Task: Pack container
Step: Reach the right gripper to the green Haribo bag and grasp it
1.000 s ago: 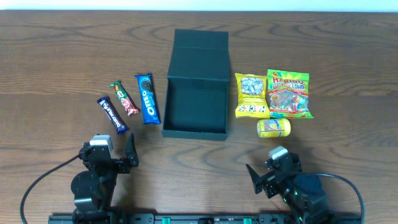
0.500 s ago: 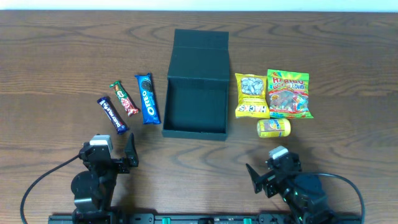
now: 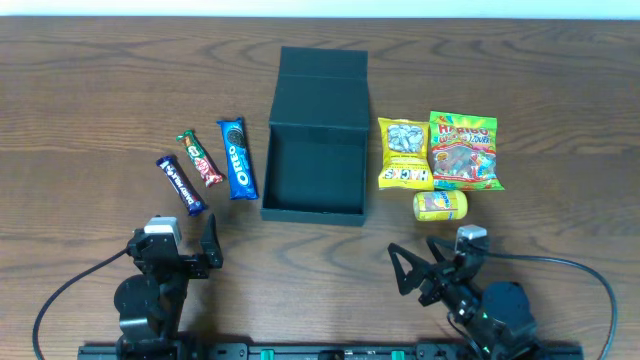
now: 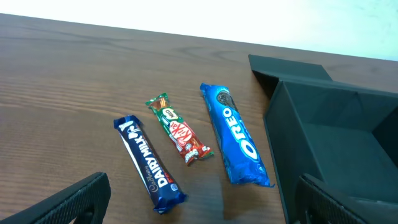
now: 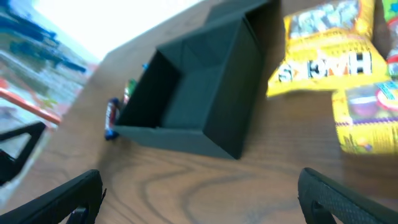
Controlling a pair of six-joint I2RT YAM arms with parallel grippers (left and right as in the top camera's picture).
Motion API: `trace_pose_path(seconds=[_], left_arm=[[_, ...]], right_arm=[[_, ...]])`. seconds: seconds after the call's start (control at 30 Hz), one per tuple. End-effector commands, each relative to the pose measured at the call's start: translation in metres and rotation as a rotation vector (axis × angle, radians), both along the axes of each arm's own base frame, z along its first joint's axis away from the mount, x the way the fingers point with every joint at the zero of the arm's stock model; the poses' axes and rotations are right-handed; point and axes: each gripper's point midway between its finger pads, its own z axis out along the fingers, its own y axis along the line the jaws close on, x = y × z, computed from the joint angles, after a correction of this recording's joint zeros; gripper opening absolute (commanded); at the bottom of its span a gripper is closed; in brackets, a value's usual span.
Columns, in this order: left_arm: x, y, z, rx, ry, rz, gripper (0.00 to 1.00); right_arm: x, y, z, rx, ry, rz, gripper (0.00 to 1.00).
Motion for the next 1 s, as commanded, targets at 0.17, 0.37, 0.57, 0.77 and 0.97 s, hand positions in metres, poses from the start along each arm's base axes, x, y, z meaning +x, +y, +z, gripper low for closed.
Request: trace_pose_path(seconds=[0.17,0.37,0.57,0.77,0.97], left_arm=[[0.000,0.000,-0.011,-0.012,0.022,0.004,0.95],[0.000,0.000,-0.011,-0.012,0.022,0.005,0.95],[0.000,0.000,-0.011,-0.012,0.022,0.005,0.95],[0.000,0.000,-0.011,-0.012,0.022,0.004,0.95],[0.000,0.000,-0.011,-0.012,0.022,0.004,0.95]], right_arm=[[0.012,-0.010,0.049,-0.112,-0.173,-0.020,0.99],[0.041,-0.017,0.089,-0.238,-0.139,-0.048,0.99],[0.094,-0.009,0.088,-0.452,-0.015,0.026,0.99],[0.143,-0.011,0.087,-0.584,-0.071,-0.010,0.99],[0.193,-0.080,0.042,-0.547,0.169,-0.319,0.99]])
